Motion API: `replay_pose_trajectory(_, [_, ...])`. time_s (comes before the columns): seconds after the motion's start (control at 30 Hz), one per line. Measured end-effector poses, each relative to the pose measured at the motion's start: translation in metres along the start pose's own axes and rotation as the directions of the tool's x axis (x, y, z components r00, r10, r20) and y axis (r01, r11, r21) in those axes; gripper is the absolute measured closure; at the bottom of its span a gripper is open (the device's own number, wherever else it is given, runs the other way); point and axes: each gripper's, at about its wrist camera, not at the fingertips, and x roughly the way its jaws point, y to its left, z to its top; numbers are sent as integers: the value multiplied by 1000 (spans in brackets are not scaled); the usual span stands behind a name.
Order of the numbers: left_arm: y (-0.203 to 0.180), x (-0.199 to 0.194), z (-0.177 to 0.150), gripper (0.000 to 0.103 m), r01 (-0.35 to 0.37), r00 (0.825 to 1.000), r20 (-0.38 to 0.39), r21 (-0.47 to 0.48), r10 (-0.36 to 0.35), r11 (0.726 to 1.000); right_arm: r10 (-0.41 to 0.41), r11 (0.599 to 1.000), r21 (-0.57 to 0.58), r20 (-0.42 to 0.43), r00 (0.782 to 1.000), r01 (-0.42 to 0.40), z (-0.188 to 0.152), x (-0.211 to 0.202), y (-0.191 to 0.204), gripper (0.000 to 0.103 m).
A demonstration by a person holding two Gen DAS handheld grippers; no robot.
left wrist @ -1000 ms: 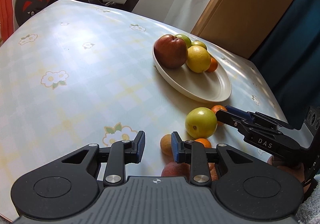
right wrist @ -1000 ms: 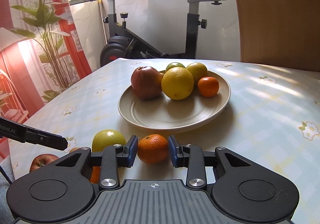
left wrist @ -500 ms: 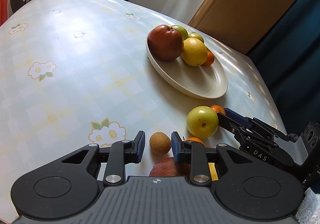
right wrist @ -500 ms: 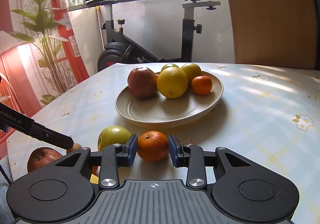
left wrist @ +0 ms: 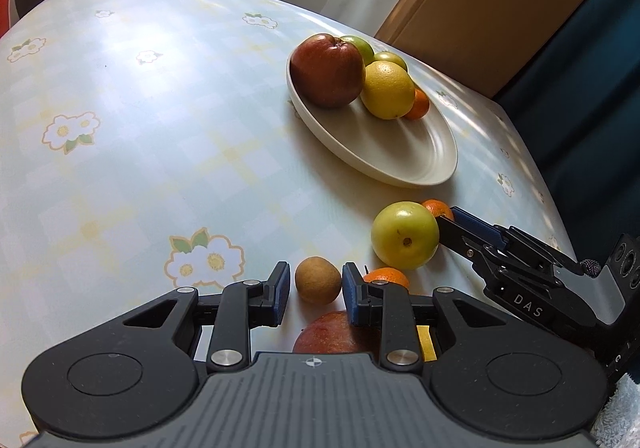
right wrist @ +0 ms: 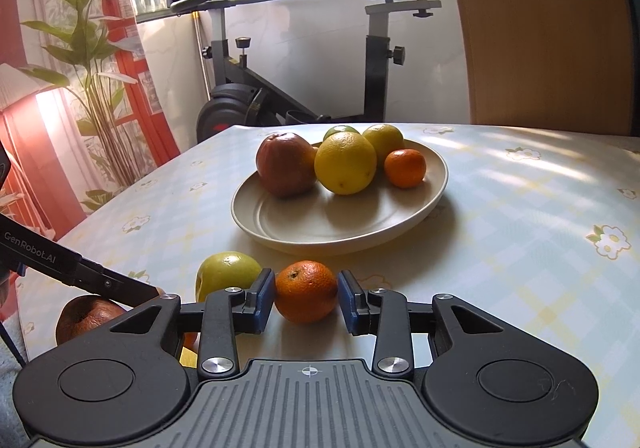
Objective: Organize fruits
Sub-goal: 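Grasp the brown kiwi with the left tool while the right tool holds the mandarin, then carry the mandarin with the right tool while the left tool carries the kiwi to the plate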
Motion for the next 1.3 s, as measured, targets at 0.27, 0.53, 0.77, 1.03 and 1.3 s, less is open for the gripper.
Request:
replay_pose_trajectory(0.27, [1, -3, -3, 76, -25, 999, 36, -8, 25, 1000, 2, 1000, 1, -1, 1000, -2, 0, 0, 0, 70])
replay_pose_trajectory(0.53, [6, -21, -6, 76, -99, 985, 138, -32, 102, 995, 1, 1000, 5, -2, 1000, -1, -1, 0, 1, 70])
replay_pose_trajectory(0.77, [12, -28, -11, 76, -127, 974, 178, -76, 139, 989, 5, 1000, 9, -9, 1000, -5, -1, 0, 2, 68])
replay_pose_trajectory(1.03, [12, -27, -14, 76, -140, 972, 182, -77, 152, 987, 15, 1000, 12, -17, 1000, -15, -1, 1, 1, 69])
replay_pose_trajectory(1.3, [11, -27, -15, 76, -143, 970, 186, -71, 154, 987, 29, 1000, 12, -19, 999, -28, -3, -1, 2, 71])
